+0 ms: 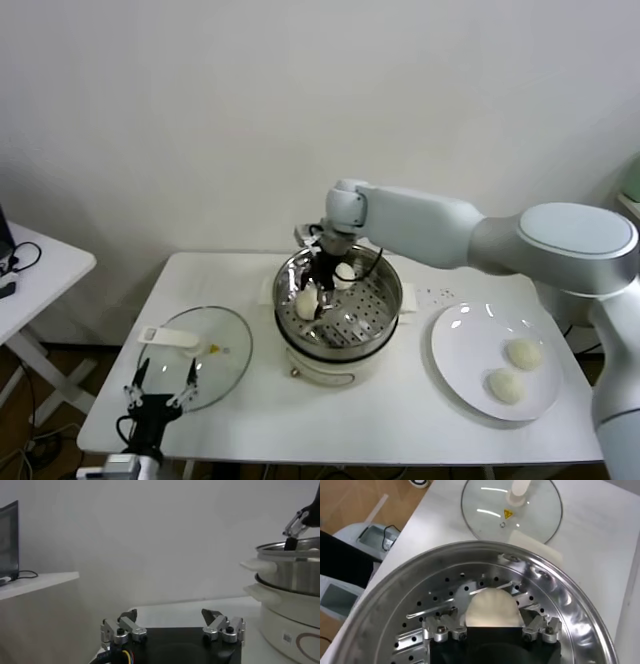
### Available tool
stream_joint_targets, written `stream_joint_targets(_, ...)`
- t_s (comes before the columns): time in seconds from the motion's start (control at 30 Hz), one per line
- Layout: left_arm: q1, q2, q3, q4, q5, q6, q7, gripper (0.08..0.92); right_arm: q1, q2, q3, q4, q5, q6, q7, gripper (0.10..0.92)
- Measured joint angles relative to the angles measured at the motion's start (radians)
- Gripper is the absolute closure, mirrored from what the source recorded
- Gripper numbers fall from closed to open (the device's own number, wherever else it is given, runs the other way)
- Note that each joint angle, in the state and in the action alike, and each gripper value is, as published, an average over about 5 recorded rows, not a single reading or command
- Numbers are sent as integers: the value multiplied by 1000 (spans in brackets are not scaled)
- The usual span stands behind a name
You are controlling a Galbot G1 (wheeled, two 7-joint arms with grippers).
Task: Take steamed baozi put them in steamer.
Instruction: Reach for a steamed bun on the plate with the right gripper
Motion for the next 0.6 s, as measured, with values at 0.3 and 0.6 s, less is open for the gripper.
stream_joint_targets(0.3,5,4,-4,0,-5,1,0,177,148,-156,-44,170,12,37,-31,203)
stream_joint_targets(0.6,4,6,-3,-14,-9,9,-4,177,262,-407,-80,350,-40,83,-69,203)
